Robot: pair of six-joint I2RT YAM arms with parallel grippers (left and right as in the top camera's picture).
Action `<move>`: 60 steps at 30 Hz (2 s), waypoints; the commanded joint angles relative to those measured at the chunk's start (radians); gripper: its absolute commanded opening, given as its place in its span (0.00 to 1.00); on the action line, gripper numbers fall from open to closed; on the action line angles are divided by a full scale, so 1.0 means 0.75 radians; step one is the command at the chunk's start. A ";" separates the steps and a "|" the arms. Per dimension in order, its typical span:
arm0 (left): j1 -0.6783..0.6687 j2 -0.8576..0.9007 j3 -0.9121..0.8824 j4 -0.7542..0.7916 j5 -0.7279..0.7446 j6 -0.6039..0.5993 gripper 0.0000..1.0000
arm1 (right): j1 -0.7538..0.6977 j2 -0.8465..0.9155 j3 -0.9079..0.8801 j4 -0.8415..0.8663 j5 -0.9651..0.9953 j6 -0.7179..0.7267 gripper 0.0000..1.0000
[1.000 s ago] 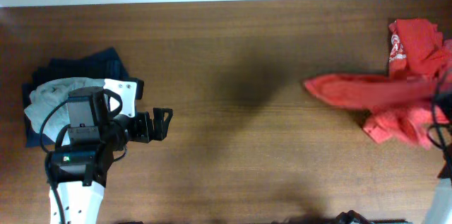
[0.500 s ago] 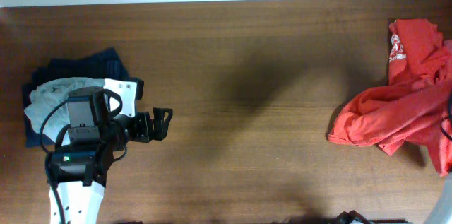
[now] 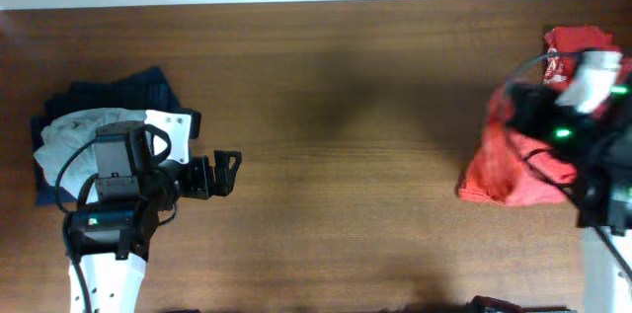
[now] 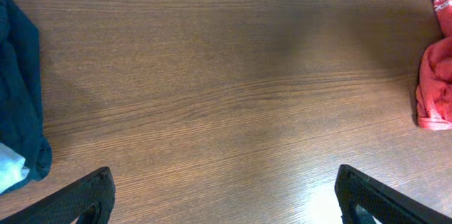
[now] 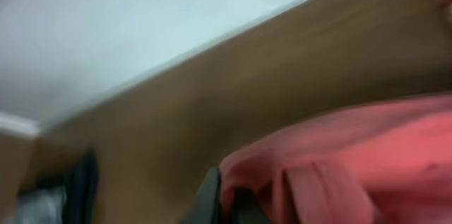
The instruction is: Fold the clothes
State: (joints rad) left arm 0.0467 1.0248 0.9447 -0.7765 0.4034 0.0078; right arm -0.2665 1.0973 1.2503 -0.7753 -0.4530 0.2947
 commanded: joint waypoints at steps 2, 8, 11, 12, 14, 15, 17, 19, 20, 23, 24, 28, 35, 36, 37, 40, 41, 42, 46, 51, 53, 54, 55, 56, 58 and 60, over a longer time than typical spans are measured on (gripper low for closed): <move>-0.005 0.002 0.021 0.001 0.001 0.030 0.99 | 0.182 -0.011 0.107 -0.140 0.417 -0.108 0.04; -0.005 0.002 0.021 0.003 0.000 0.030 0.99 | 0.093 -0.023 0.189 -0.233 0.675 -0.064 0.04; -0.005 0.002 0.021 0.002 0.000 0.030 0.99 | -0.129 -0.046 0.240 -0.249 0.845 0.078 0.04; -0.005 0.002 0.021 0.002 0.000 0.030 0.99 | -0.228 -0.050 0.257 -0.254 0.867 0.137 0.04; -0.005 0.002 0.021 0.002 0.000 0.031 0.99 | -0.474 -0.051 0.279 -0.253 0.814 0.273 0.04; -0.005 0.002 0.021 0.002 0.000 0.030 0.99 | -0.557 -0.049 0.279 -0.253 0.781 0.309 0.04; -0.005 0.002 0.021 0.001 0.000 0.030 0.99 | -0.672 -0.018 0.278 -0.269 0.701 0.362 0.05; -0.005 0.002 0.021 0.002 0.000 0.030 0.99 | -0.721 0.057 0.278 -0.284 0.590 0.362 0.23; -0.005 0.002 0.021 0.002 0.000 0.030 0.99 | -0.721 0.087 0.278 -0.288 0.577 0.356 0.33; -0.005 0.002 0.021 0.002 0.000 0.030 0.99 | -0.710 0.195 0.278 -0.276 0.570 0.310 0.67; -0.005 0.002 0.021 0.002 0.000 0.030 0.99 | -0.710 0.229 0.278 -0.260 0.580 0.301 0.71; -0.005 0.002 0.021 -0.001 0.000 0.031 0.99 | -0.695 0.353 0.278 -0.175 0.292 0.127 0.72; -0.005 0.002 0.021 0.002 0.000 0.031 0.99 | -0.466 0.831 0.278 -0.082 0.312 -0.034 0.79; -0.005 0.002 0.021 0.001 0.000 0.031 0.99 | -0.463 0.915 0.278 -0.045 0.258 -0.035 0.79; -0.005 0.003 0.021 0.002 0.000 0.031 0.99 | -0.462 0.946 0.278 -0.028 0.240 -0.035 0.79; -0.005 0.003 0.021 0.007 -0.001 0.031 0.99 | -0.446 1.106 0.278 0.075 0.222 -0.036 0.76; -0.005 0.003 0.021 0.007 -0.001 0.031 0.99 | -0.445 1.137 0.278 0.111 0.235 -0.033 0.76; -0.005 0.003 0.021 0.008 0.000 0.031 0.99 | -0.444 1.159 0.278 0.152 0.235 -0.032 0.76; -0.005 0.003 0.021 0.007 0.000 0.031 0.99 | -0.439 1.213 0.278 0.255 0.290 0.051 0.75; -0.005 0.003 0.021 0.008 0.000 0.030 0.99 | -0.413 1.257 0.278 0.273 0.338 0.118 0.30; -0.005 0.002 0.021 0.007 0.000 0.030 0.99 | -0.410 1.252 0.278 0.261 0.340 0.118 0.29; -0.005 0.003 0.021 0.008 0.000 0.030 0.99 | -0.410 1.248 0.278 0.219 0.335 0.142 0.31; -0.005 0.003 0.021 0.008 0.000 0.031 0.99 | -0.410 1.248 0.278 0.179 0.335 0.176 0.44; -0.005 0.003 0.021 0.008 0.000 0.031 0.99 | -0.410 1.248 0.278 0.154 0.334 0.189 0.50; -0.005 0.003 0.021 0.009 -0.001 0.031 0.99 | -0.401 1.248 0.278 0.094 0.350 0.193 0.56; -0.005 0.003 0.021 0.012 -0.001 0.031 0.99 | -0.404 1.248 0.278 0.085 0.368 0.193 0.57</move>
State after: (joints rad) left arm 0.0467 1.0260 0.9447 -0.7734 0.4038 0.0078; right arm -0.5793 2.0327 1.4532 -0.7036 -0.2070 0.4198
